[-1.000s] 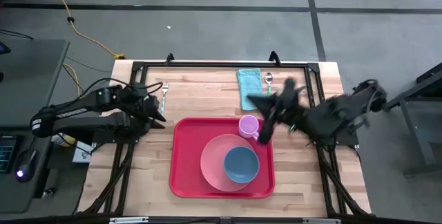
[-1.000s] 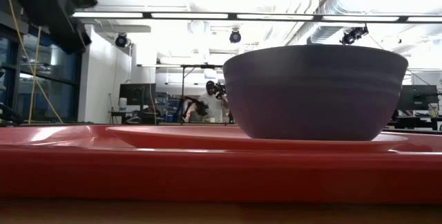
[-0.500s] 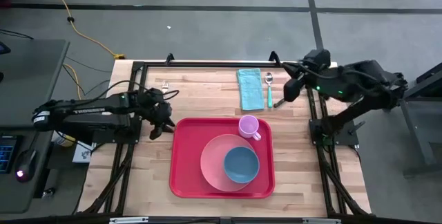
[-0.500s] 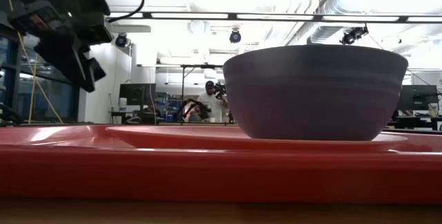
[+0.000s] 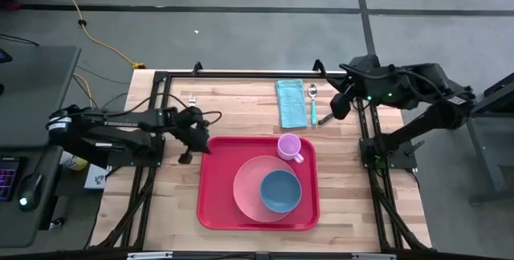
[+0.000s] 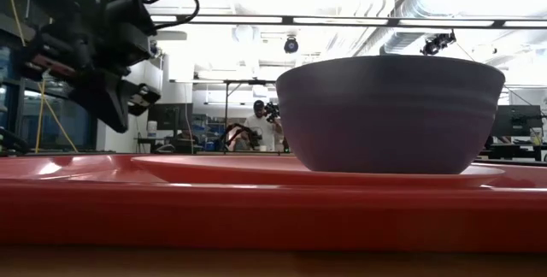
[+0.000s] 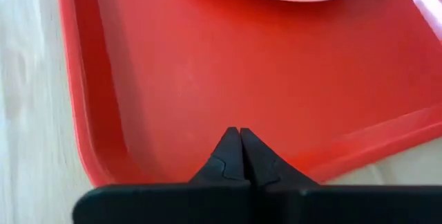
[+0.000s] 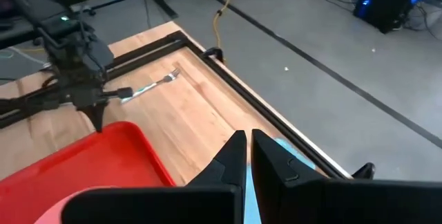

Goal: Set up tray
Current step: Adjust the pink plate on the red serving tray

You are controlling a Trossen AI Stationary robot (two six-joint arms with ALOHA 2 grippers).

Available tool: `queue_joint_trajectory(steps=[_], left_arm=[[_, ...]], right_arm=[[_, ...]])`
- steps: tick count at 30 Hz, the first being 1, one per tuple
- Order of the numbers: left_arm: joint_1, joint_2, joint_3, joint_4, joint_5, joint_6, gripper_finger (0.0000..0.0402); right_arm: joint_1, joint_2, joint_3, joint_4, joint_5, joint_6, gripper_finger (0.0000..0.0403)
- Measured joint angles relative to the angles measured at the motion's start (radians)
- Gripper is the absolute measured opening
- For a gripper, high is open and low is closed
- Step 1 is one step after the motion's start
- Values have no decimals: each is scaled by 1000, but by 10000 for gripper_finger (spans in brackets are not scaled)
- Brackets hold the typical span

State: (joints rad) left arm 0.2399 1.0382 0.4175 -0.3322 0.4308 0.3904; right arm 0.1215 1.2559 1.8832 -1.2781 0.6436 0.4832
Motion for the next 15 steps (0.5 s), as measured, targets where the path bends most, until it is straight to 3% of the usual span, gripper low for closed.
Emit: queue_joint_trajectory(steps=[9, 15], left_arm=[[-187, 183, 25, 137, -186, -40, 10], [-285, 311, 123, 158, -239, -59, 10]], right_arm=[[0, -63, 0, 4, -5, -65, 0], [0, -92, 0, 4, -8, -101, 0]])
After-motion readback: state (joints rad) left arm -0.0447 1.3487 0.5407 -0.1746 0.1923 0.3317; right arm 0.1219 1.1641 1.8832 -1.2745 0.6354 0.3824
